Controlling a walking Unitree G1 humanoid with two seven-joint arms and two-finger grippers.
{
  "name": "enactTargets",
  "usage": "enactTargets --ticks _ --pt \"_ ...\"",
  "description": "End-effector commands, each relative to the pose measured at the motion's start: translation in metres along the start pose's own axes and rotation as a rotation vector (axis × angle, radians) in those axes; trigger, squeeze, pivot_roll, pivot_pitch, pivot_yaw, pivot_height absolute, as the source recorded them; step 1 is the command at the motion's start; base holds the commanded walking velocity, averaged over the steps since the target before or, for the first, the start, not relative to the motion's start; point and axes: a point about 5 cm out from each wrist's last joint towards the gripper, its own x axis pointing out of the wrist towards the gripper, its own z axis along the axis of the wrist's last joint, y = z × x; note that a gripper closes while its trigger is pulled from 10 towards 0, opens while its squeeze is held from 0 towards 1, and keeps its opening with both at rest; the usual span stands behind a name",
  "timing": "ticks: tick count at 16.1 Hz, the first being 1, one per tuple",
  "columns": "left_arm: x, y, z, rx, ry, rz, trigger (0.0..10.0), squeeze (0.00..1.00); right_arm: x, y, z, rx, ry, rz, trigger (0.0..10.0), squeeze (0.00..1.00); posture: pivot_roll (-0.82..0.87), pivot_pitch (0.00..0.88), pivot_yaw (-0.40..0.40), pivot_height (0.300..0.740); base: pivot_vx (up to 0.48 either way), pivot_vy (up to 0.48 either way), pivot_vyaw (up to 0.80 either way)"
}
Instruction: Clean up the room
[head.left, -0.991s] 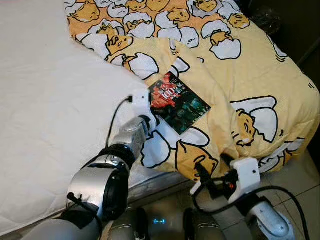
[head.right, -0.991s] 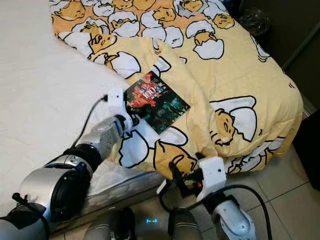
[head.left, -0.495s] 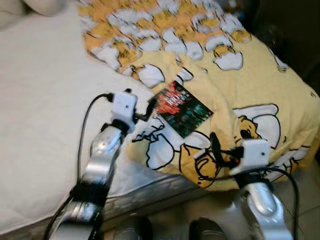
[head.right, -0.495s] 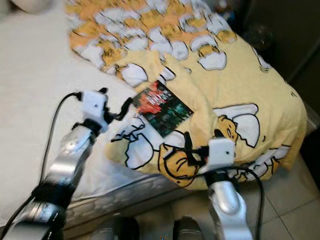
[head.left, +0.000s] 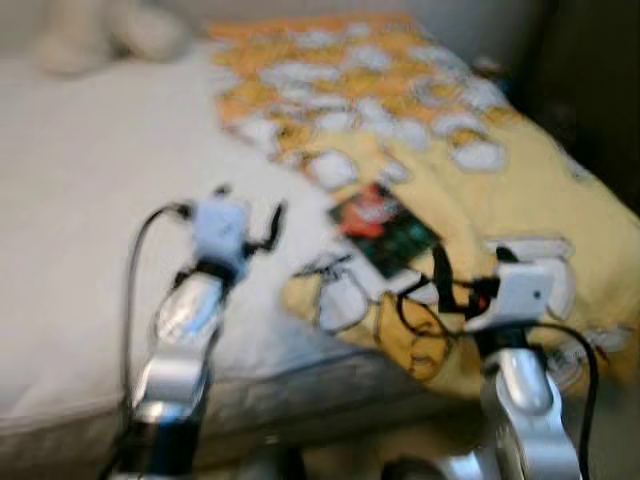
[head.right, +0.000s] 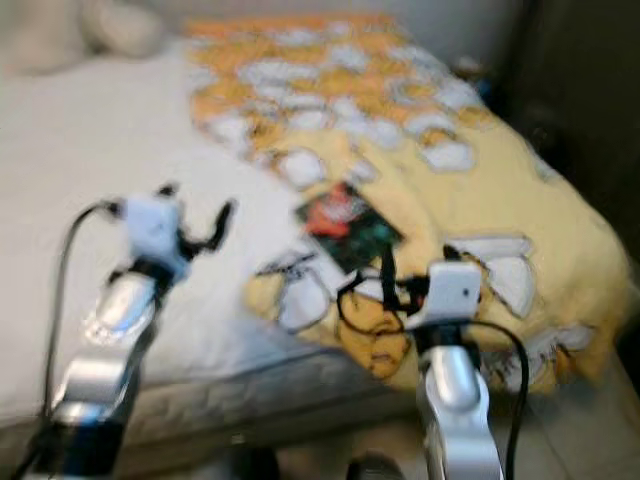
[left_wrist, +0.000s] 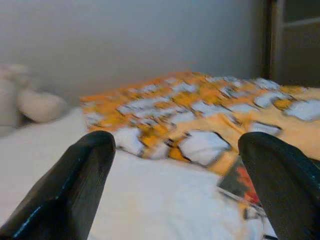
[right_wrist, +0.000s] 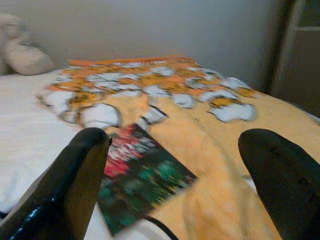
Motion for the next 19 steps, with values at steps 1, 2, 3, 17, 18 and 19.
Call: enactTargets --ticks 1,2,3,17,18,19 --pt "-0.002 -0.001 -0.008 0.005 0.047 0.003 10.0 0.0 0.005 -0.002 0.001 -0.001 -0.002 -0.004 10.0 0.0 -0.09 0.0 0.064 0.71 0.0 -0.454 0.68" --pt "-0.003 -0.003 -0.011 -0.004 0.075 -0.001 10.0 0.0 0.008 -0.002 0.0 -0.001 0.008 0.005 10.0 0.0 -0.09 0.0 0.064 0.71 0.0 -0.454 0.68" --pt "-0.003 -0.004 -0.014 -0.019 0.099 0.005 10.0 0.0 0.01 -0.002 -0.004 -0.001 0.026 0.014 10.0 0.0 -0.09 0.0 0.063 0.71 0.0 -0.458 0.56" --pt "-0.011 -0.002 -0.03 -0.056 0.172 -0.107 10.0 0.0 0.002 0.007 -0.016 0.017 0.039 0.046 10.0 0.0 -0.1 0.0 0.081 0.71 0.147 -0.235 0.0" --pt "-0.011 -0.001 -0.031 -0.065 0.178 -0.096 10.0 0.0 0.003 0.007 -0.016 0.016 0.038 0.048 10.0 0.0 -0.1 0.0 0.079 0.71 0.349 -0.322 0.0" --pt "-0.011 0.0 -0.033 -0.075 0.186 -0.079 10.0 0.0 0.004 0.007 -0.016 0.015 0.038 0.052 10.0 0.0 -0.1 0.0 0.077 0.71 0.364 -0.311 0.0"
